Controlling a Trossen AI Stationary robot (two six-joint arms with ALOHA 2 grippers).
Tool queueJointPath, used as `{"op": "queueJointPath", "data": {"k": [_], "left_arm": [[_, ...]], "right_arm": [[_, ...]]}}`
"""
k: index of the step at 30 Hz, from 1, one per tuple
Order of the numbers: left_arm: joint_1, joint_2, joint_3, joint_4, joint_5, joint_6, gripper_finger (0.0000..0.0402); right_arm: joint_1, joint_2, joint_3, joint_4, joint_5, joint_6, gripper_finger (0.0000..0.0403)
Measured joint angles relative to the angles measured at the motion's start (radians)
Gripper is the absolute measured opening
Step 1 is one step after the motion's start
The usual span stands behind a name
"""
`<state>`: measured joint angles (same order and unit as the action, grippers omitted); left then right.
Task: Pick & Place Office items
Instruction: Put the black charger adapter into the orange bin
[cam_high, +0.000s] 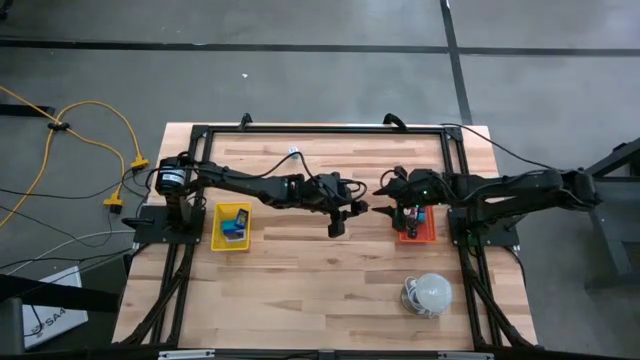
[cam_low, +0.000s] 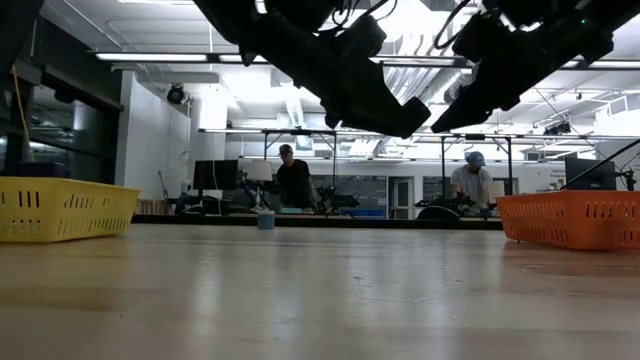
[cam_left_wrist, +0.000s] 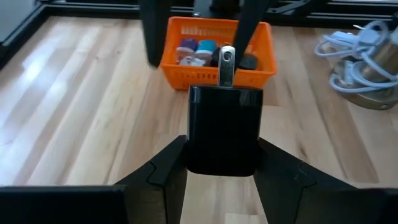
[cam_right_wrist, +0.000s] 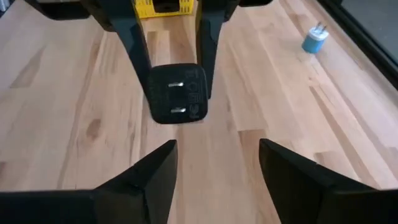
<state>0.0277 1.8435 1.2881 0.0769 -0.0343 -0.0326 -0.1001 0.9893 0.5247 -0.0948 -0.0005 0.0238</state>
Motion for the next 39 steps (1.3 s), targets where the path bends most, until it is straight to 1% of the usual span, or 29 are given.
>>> {"op": "queueJointPath", "data": {"k": [6,14,17,21,36,39], "left_arm": [[-0.001,0.0,0.0,0.001,0.006,0.01,0.0148],[0.0,0.0,0.0,0.007,0.008,0.01,0.0148],[-0.001,0.0,0.0,0.017,0.014,0.01,0.0148],[0.0,0.0,0.0,0.029,0.048,0.01,0.0148],[0.0,0.0,0.0,0.056,0.05,0.009,0.0148],[0.0,0.0,0.0,0.059,0.05,0.009,0.0148]], "right_arm": [[0.035,0.048,0.0,0.041,-0.002,0.001,0.0213],[0.088,0.064,0.0,0.109,0.002,0.005,0.0213],[0.094,0.064,0.0,0.131,0.002,0.005,0.0213],[0.094,0.064,0.0,0.139,0.001,0.006,0.0213],[0.094,0.064,0.0,0.191,-0.005,0.009,0.0213],[0.094,0.064,0.0,0.195,-0.021,0.009,0.0213]]}}
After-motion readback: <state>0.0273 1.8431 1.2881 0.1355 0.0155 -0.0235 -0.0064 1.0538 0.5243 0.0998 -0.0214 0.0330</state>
